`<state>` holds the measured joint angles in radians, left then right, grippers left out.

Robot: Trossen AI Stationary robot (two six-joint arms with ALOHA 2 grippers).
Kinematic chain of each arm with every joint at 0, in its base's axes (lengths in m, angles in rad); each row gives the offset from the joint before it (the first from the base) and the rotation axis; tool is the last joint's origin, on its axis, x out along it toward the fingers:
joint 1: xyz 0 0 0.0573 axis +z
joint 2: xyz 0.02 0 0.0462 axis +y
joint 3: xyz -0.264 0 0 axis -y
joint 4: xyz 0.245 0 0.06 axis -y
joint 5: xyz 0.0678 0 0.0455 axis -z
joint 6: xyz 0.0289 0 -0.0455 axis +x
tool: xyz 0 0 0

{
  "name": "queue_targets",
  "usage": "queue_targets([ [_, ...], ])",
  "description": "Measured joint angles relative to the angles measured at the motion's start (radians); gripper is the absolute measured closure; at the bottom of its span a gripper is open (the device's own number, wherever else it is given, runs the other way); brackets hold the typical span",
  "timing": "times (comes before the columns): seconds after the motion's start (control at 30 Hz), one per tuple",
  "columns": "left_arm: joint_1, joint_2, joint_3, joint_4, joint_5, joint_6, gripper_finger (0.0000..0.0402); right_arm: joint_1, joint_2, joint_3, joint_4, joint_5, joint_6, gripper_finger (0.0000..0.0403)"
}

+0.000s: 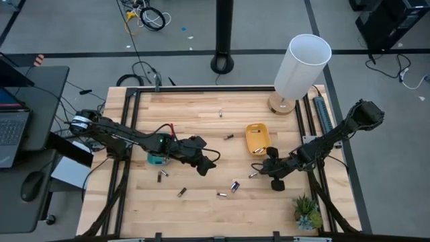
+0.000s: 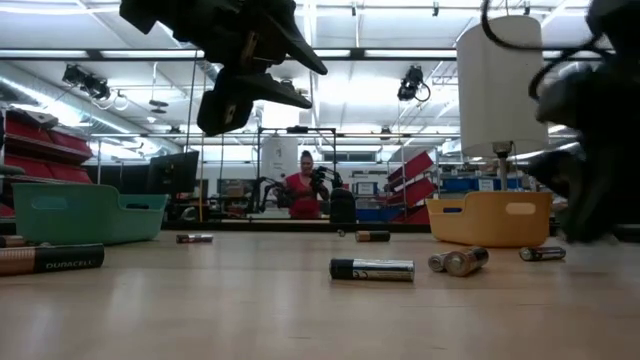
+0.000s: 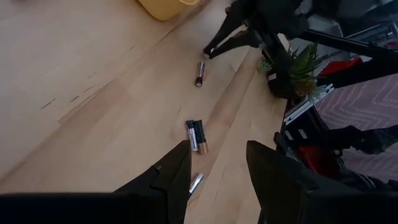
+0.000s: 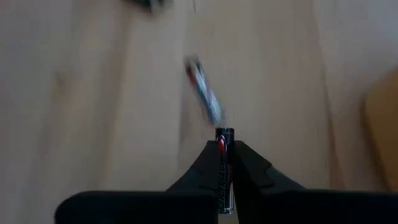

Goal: Sort batteries
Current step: Put the silver battery into the yellow bin, then put the black battery into the green bin

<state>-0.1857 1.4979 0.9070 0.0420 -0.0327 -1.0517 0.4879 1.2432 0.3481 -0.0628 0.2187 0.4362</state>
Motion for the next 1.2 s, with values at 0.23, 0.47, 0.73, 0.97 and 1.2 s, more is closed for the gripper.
queue_targets([
  [0.23,0.018,0.000,0.000,0.025,0.000,0.036,0.0234,-0.058,-0.003,0.153,-0.100,0.036,-0.039,0.0382],
  [0.47,0.014,-0.001,0.000,0.036,-0.001,0.052,0.0234,-0.177,-0.004,0.347,-0.432,0.261,-0.069,0.0372],
  [0.73,-0.026,-0.004,0.001,0.004,0.004,-0.001,0.0234,-0.335,-0.005,0.384,-0.509,0.302,-0.012,0.0312],
  [0.97,-0.134,-0.159,0.000,-0.318,-0.144,0.026,0.0245,-0.363,-0.006,0.485,-0.538,0.171,0.006,0.0248],
  [1.2,-0.264,-0.257,0.001,-0.359,-0.250,0.335,0.0250,-0.181,0.033,0.531,-0.333,0.051,-0.095,0.0245],
])
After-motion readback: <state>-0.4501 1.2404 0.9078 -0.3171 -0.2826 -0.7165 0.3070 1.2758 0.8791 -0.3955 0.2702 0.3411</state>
